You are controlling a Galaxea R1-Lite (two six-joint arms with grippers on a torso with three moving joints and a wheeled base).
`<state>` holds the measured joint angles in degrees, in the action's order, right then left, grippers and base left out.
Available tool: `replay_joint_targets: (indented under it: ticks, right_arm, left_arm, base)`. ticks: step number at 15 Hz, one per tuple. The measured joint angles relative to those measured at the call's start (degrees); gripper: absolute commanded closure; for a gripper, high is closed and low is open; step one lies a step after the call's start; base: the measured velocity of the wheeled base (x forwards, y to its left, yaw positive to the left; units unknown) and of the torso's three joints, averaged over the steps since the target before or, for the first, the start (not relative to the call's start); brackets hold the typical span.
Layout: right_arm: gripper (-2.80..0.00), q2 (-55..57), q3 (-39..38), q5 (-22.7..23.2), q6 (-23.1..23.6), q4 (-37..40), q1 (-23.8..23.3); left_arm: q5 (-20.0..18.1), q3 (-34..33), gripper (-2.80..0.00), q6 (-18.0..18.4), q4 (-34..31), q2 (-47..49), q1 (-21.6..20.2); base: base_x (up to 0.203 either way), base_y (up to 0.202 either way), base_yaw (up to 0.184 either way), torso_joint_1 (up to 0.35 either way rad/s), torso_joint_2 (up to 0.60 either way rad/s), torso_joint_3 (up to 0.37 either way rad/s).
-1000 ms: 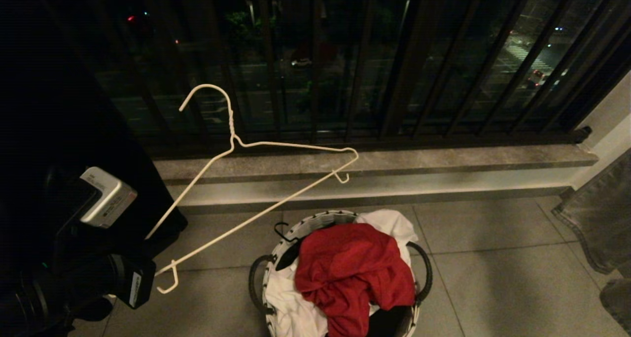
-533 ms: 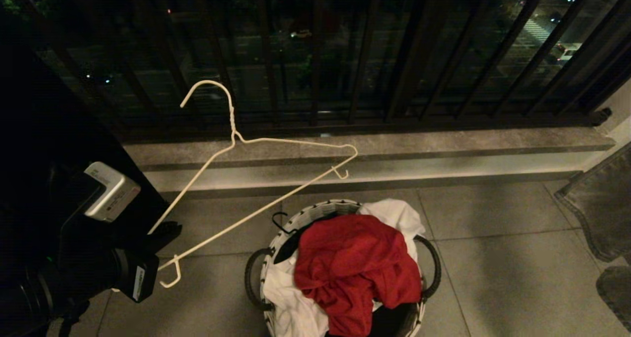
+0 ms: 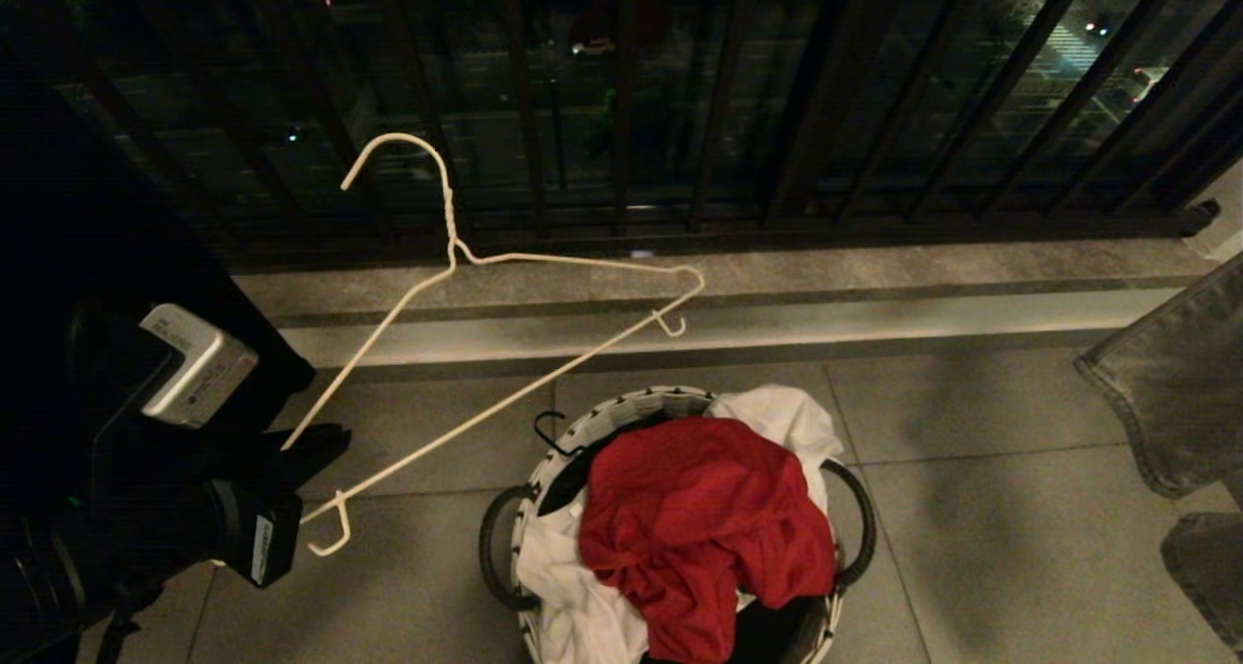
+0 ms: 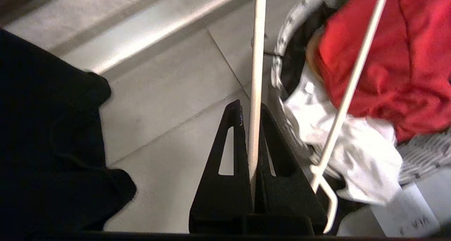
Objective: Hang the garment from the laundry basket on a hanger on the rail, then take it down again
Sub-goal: Pick up clothes from the basket
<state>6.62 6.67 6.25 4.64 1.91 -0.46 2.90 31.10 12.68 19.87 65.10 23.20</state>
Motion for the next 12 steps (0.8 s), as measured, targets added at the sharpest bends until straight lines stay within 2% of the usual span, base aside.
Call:
replay_joint_targets:
  ticks: [3,8,10,12]
  right_arm:
    - [0.0,13.2,7.7,5.6,-1.1,1.4,0.0]
    - [0.0,44.5,17.9,18.4,-2.2,1.5,1.9]
    - [0.0,58.8,21.3,21.0,-3.9,-1.6,4.4]
    - [0.0,71.1,23.7,22.4,-6.9,-8.1,7.3]
  left_arm:
    - [3.0,2.7,0.0,-0.2,-0.6,0.1,0.0]
    - [3.9,3.0,0.0,-1.4,-0.8,1.0,0.0]
    - [6.2,3.1,0.0,-1.5,-0.6,1.8,0.0]
    - [6.7,3.7,0.0,-1.5,-0.6,2.2,0.1]
  base:
    - [0.0,0.0,0.0,0.0,0.0,0.0]
    - [0.0,0.0,0.0,0.0,0.0,0.0]
    - [0.0,0.0,0.0,0.0,0.0,0.0]
    - [0.0,0.0,0.0,0.0,0.0,0.0]
